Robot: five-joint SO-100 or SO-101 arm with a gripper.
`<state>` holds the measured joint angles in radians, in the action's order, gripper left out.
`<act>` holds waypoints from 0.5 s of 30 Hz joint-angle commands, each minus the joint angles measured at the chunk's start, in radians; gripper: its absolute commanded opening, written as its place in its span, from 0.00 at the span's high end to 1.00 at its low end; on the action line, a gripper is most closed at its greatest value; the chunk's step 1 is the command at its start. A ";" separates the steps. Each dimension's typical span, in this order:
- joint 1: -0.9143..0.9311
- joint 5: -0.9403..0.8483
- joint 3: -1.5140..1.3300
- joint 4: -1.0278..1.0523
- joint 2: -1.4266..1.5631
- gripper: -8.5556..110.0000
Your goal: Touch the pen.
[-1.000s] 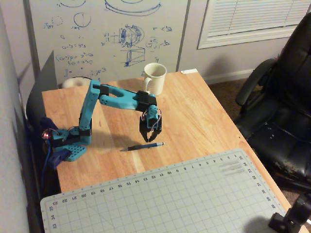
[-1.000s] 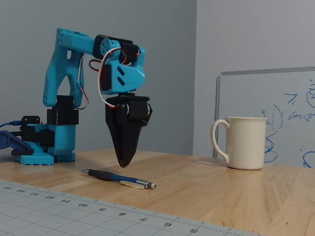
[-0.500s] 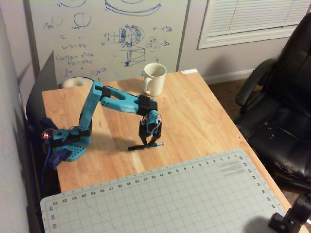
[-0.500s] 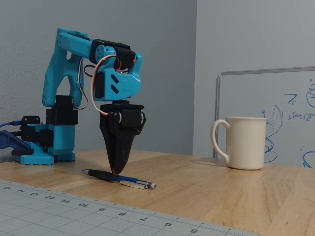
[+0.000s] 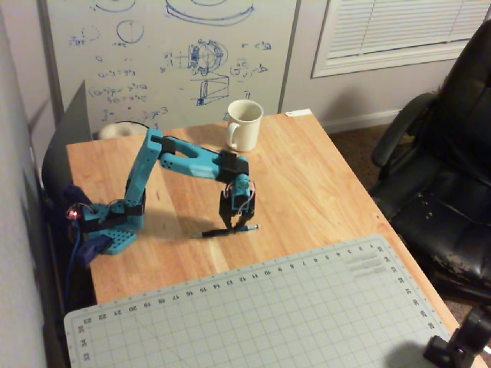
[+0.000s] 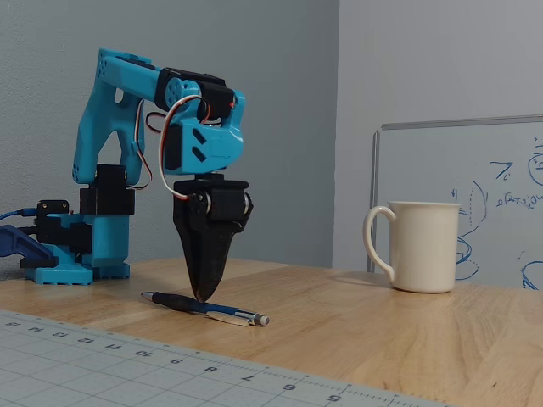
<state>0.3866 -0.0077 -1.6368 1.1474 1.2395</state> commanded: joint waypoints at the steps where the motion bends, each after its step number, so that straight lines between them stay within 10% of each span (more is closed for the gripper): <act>1: -0.006 0.009 0.064 -0.008 0.008 0.92; 15: -0.075 0.009 0.081 -0.006 0.040 0.92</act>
<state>0.3467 -0.0077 -1.6368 1.1474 1.2180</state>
